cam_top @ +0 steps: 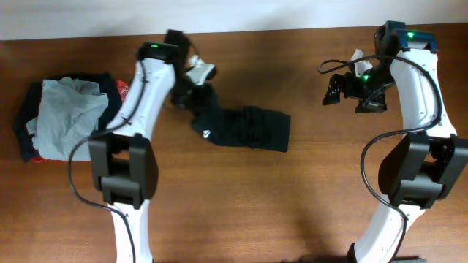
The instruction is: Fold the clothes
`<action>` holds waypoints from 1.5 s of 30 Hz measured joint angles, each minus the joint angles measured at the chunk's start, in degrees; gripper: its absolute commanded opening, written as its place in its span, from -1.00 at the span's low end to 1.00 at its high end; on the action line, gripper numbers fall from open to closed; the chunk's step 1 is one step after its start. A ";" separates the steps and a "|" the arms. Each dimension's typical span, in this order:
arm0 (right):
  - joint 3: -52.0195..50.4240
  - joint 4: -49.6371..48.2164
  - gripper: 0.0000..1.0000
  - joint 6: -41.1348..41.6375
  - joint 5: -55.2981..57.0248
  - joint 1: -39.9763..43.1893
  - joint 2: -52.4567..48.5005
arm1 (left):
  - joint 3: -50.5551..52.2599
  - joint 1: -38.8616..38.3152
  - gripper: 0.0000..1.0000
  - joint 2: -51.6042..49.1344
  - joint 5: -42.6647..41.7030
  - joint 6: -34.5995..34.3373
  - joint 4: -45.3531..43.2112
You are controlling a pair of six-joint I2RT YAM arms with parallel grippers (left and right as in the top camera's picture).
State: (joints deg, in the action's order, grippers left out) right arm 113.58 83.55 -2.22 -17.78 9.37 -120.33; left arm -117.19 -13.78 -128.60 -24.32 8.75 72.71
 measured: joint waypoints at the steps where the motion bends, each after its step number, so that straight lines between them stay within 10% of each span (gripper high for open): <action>1: 0.00 0.00 0.98 0.04 0.00 0.00 0.00 | -0.24 -2.34 -0.99 0.61 -0.26 -0.44 -1.16; 14: 0.00 -0.22 0.98 0.02 0.00 0.00 0.00 | -0.37 -14.67 -0.86 0.68 -0.37 -1.51 -8.31; 18: 0.00 -0.22 0.98 0.04 0.00 0.00 0.00 | -0.37 -17.16 0.99 0.68 -0.37 -1.79 -11.13; 32: 0.00 -0.57 1.00 0.02 -0.17 0.00 0.00 | -2.97 -20.65 0.99 0.70 -4.57 -2.16 -14.45; 45: -5.92 -8.41 0.70 6.62 -2.19 -9.88 0.17 | -7.54 -3.43 0.99 8.96 0.44 -9.66 -9.20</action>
State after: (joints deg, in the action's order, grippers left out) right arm 107.66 75.13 4.40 -19.97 -0.51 -120.16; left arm -124.73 -17.21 -119.63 -23.88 -0.91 63.51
